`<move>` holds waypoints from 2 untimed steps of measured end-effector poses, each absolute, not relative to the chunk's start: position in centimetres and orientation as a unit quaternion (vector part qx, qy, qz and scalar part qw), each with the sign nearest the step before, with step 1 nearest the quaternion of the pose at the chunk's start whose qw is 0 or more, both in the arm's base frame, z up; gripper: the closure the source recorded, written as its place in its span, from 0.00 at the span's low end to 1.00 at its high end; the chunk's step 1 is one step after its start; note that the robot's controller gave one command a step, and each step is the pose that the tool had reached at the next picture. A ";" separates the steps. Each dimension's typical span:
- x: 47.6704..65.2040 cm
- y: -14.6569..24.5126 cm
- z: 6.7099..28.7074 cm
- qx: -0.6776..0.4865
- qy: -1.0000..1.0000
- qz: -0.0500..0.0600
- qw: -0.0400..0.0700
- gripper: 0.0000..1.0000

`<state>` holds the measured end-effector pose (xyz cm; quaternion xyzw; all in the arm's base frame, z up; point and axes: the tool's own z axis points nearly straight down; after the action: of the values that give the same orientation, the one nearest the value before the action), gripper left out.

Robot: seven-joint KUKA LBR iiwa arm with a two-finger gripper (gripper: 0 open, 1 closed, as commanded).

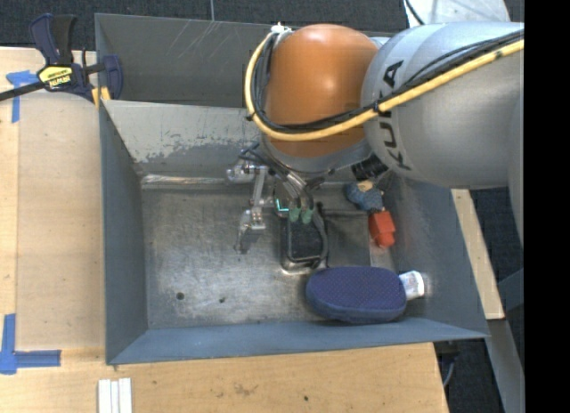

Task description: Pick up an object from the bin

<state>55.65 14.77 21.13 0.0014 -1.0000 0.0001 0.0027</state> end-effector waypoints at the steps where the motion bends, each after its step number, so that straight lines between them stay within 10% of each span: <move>1: 59.0 5.9 16.3 0.039 -0.999 0.002 0.001 0.00; 2: 57.3 3.1 11.1 0.016 -1.000 -0.002 -0.007 0.00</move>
Offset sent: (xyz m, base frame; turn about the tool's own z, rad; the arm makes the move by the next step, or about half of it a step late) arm 0.0323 -0.0820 -0.0461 -0.0825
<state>57.28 3.10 11.08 0.0156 -0.9999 -0.0022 -0.0069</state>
